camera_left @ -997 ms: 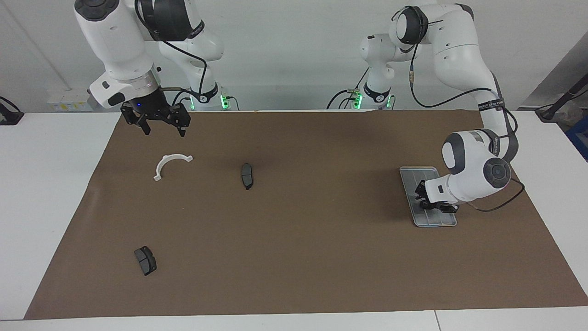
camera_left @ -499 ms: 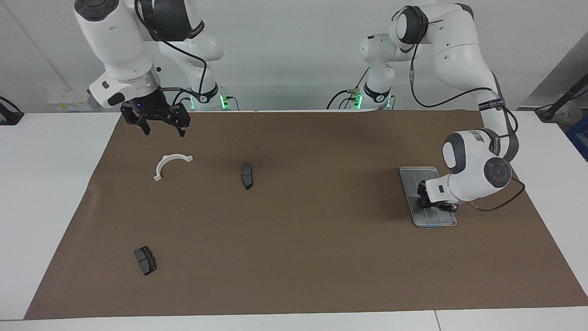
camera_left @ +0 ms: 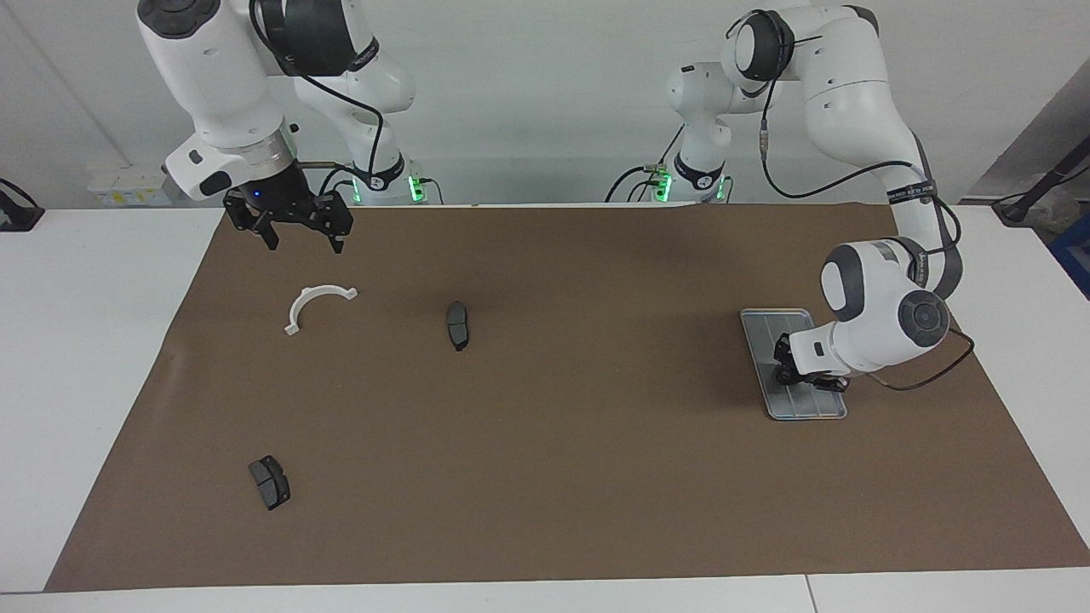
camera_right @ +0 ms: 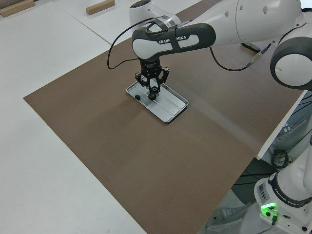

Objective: Place bearing gear from tray to pile
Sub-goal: 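Carry the bearing to mid-table and release it with the left gripper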

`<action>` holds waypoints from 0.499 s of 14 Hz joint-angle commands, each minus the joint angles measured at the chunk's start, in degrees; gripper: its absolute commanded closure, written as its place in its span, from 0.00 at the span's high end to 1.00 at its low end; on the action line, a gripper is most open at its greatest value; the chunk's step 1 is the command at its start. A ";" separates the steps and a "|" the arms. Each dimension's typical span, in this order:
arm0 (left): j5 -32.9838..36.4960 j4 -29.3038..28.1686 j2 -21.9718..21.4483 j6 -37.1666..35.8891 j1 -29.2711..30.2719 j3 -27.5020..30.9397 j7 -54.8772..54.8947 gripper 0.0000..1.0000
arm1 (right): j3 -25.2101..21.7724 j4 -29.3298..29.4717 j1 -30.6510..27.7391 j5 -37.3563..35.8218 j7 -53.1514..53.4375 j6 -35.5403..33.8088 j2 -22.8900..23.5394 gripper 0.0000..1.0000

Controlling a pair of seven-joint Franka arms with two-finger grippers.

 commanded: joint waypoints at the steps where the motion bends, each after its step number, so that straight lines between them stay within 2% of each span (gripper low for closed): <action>1: -2.77 2.05 -1.33 0.10 -0.38 0.06 -6.52 0.14 | 0.49 -0.57 -0.96 0.95 0.44 0.91 -0.67 1.00; 3: -4.63 3.20 -2.47 0.10 -1.35 -0.38 -14.59 0.14 | 0.40 -0.57 -1.05 0.95 0.35 1.18 -0.67 1.00; 7: -4.55 3.03 -4.75 0.01 -9.50 -0.38 -34.26 0.14 | 0.40 -0.66 -1.58 0.95 0.18 1.27 -0.67 1.00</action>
